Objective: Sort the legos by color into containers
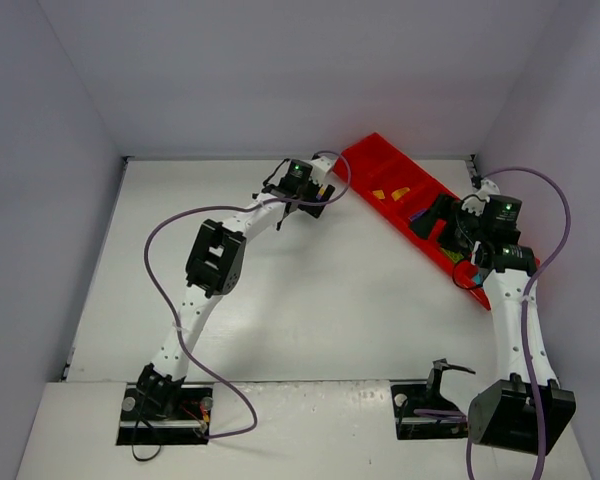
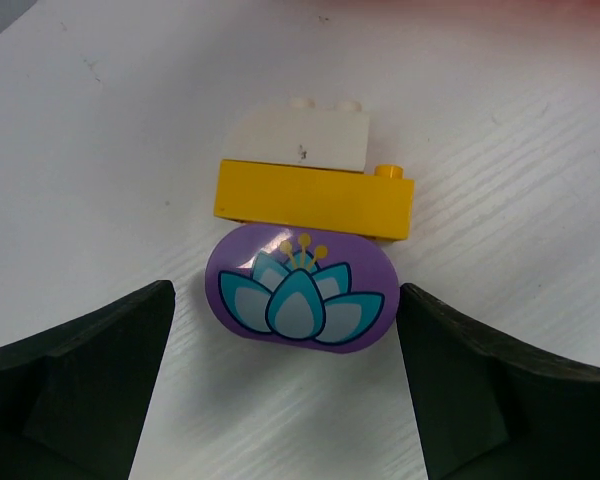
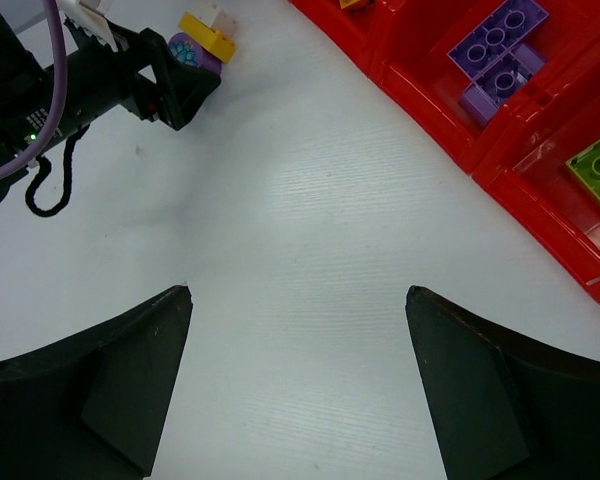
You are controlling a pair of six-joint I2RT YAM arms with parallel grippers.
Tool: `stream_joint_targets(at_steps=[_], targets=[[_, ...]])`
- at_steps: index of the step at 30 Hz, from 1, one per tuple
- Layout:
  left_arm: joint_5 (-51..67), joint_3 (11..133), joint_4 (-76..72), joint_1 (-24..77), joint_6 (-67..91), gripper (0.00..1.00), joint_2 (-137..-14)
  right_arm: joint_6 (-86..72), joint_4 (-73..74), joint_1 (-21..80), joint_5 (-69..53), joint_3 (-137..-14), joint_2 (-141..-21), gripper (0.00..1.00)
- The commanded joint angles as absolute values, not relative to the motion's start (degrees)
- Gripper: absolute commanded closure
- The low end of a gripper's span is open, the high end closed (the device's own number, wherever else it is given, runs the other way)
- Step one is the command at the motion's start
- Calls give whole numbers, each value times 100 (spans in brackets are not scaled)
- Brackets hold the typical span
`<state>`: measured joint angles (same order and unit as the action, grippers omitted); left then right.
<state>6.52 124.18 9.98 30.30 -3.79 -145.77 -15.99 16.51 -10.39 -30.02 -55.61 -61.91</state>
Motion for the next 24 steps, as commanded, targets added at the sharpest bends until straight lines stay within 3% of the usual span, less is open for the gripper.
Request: stream_joint_targets(at_steps=[1, 6, 10, 11, 12, 15, 23, 24], targets=[[589, 12700, 747, 2971, -237, 15, -14519, -1582, 1380, -1011, -3173, -5528, -6012, 15], [668, 12762, 730, 2918, -158, 21, -14537, -1599, 1389, -1011, -3173, -5458, -6003, 14], [834, 12621, 633, 2865, -123, 41, -14450, -1608, 1389, -1011, -3190, -5458, -6029, 14], [887, 12586, 607, 2857, -88, 55, -14423, -1600, 1389, -1011, -3190, -5467, -6029, 14], [1001, 12482, 580, 2848, -70, 62, -14388, -1591, 1389, -1011, -3199, -5467, -6038, 14], [1230, 11790, 151, 2830, -123, 73, -13907, -1582, 1389, -1002, -3287, -5546, -6082, 15], [1512, 9590, -1072, 2848, -465, 74, -12350, -1626, 1380, -826, -3612, -5845, -6372, 15], [1573, 9441, -1124, 2848, -475, 68, -12157, -1617, 1371, -817, -3630, -5871, -6416, 15]])
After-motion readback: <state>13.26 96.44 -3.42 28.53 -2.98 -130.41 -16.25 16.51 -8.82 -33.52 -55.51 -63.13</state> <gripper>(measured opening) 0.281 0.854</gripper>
